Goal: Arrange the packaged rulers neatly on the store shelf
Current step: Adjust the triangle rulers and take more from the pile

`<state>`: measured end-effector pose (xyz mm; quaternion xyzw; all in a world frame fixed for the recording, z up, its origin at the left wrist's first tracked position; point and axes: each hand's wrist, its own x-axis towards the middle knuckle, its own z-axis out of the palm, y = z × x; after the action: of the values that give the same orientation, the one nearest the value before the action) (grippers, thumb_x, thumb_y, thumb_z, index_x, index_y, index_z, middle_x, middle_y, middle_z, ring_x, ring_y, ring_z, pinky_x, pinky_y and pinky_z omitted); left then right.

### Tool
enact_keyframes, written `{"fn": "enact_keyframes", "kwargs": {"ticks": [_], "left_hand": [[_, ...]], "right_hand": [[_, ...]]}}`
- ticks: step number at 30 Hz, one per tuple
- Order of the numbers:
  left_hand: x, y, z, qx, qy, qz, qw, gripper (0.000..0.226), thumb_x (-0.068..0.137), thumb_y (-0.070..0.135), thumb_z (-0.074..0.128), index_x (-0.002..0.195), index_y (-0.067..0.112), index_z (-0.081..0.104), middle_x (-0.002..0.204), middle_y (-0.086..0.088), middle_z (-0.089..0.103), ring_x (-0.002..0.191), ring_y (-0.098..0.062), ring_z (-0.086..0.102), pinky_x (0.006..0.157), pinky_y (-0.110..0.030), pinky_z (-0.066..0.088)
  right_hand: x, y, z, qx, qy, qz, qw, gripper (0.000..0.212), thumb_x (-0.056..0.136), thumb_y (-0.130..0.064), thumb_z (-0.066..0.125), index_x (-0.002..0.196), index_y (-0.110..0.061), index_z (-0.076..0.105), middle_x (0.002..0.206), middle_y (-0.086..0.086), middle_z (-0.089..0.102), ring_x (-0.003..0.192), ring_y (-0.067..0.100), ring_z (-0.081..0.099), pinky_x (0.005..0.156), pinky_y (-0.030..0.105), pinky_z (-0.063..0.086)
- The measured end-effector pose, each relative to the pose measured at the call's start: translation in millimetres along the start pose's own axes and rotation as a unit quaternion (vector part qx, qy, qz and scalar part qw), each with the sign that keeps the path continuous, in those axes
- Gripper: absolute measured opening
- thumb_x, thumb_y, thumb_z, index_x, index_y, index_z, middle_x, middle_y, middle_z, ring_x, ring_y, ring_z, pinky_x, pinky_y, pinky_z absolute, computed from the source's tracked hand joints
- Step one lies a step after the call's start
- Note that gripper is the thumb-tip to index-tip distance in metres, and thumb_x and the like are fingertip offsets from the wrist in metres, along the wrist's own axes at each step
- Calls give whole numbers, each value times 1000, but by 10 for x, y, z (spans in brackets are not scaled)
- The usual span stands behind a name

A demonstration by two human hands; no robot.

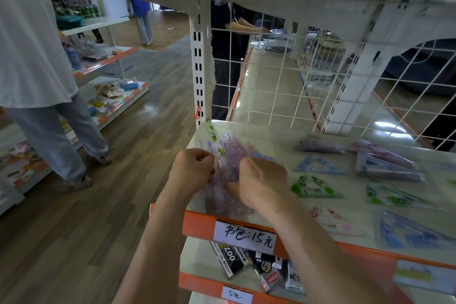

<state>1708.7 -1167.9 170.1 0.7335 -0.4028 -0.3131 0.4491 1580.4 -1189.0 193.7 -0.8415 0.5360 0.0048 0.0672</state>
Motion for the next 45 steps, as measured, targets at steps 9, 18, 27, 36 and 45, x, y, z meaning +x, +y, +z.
{"fn": "enact_keyframes", "kwargs": {"ticks": [9,18,27,36,45], "left_hand": [[7,-13,-27,-51,-1,-8,999,23,89,10,55,86,-9,66,70,-15,57,57,-20,50,45,-22,40],[-5,52,-18,-282,-35,-55,957,31,86,16,66,114,8,55,91,-11,68,68,-17,63,62,-30,53],[46,-75,-50,-191,69,-33,979,46,84,-7,54,124,14,41,78,-11,62,58,-19,60,55,-33,52],[137,-122,-58,1,94,10,995,44,84,7,54,126,20,51,75,-6,62,78,-29,67,74,-49,56],[101,-127,-43,18,80,1,997,44,81,7,54,124,18,54,77,-3,66,80,-26,66,82,-47,54]], "right_hand": [[39,87,31,81,49,8,995,25,96,-39,48,90,-18,60,72,-4,49,67,17,49,62,26,35],[51,61,16,378,58,-38,923,36,95,-33,54,75,-5,65,63,10,59,50,14,49,50,27,39],[-12,-130,46,96,-8,-7,995,49,90,-58,50,115,-16,55,115,7,55,89,22,56,71,31,42],[58,-157,65,2,-11,7,1000,25,91,-26,62,112,-13,57,126,10,48,101,25,58,70,32,42],[42,-235,118,50,41,-21,998,52,87,-43,62,127,-14,46,133,6,46,110,24,55,80,35,46]]}}
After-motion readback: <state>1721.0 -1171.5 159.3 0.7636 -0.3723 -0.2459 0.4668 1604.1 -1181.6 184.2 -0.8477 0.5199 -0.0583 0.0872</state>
